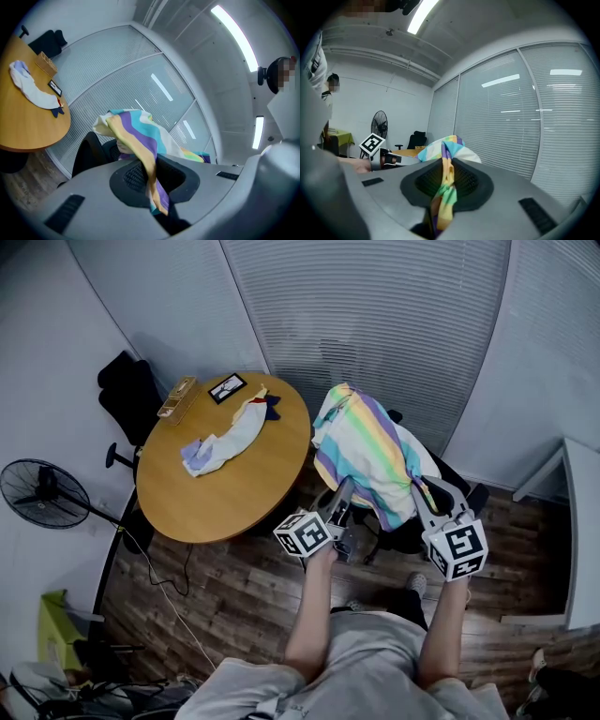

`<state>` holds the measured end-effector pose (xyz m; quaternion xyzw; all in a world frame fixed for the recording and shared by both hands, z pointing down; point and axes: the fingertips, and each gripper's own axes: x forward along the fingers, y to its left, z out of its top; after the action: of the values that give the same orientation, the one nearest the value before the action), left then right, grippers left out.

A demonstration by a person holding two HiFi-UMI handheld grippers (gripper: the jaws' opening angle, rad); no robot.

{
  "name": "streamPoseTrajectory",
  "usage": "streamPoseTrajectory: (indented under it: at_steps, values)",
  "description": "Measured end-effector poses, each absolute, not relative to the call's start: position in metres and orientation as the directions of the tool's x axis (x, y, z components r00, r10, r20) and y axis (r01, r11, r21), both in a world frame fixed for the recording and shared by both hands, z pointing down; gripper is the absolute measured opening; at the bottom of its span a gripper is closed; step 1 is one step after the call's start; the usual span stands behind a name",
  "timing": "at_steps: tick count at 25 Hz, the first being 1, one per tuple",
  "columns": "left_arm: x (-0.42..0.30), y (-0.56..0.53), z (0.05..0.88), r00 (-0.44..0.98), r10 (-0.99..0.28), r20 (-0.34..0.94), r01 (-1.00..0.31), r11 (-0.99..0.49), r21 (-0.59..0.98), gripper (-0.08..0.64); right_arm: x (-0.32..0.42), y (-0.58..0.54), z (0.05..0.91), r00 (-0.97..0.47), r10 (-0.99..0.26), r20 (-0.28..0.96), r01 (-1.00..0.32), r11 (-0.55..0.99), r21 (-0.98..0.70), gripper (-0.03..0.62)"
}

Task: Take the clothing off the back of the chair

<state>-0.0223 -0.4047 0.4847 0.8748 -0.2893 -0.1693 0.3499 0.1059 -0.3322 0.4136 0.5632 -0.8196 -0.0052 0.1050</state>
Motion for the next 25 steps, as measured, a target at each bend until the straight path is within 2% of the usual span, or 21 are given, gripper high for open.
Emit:
streamPoseTrajectory:
  at_steps: [17,25]
  values:
    - [-0.025,-0.361,0.506,0.818,-0.573,-0.055,-0.371,-0.597,0.711,0.052,0.109,-0.303,0.408,-0.241,-0.970,0.026,-0.969,0.242,0.047,0.052]
    - [-0.033,-0.347,0.501,0.836,-0.548,-0.040,-0.373,-0.620,0.691,0.052,0.079,-0.295,0.383,-0.327,-0.944,-0.031,-0.943,0.324,0.078,0.051]
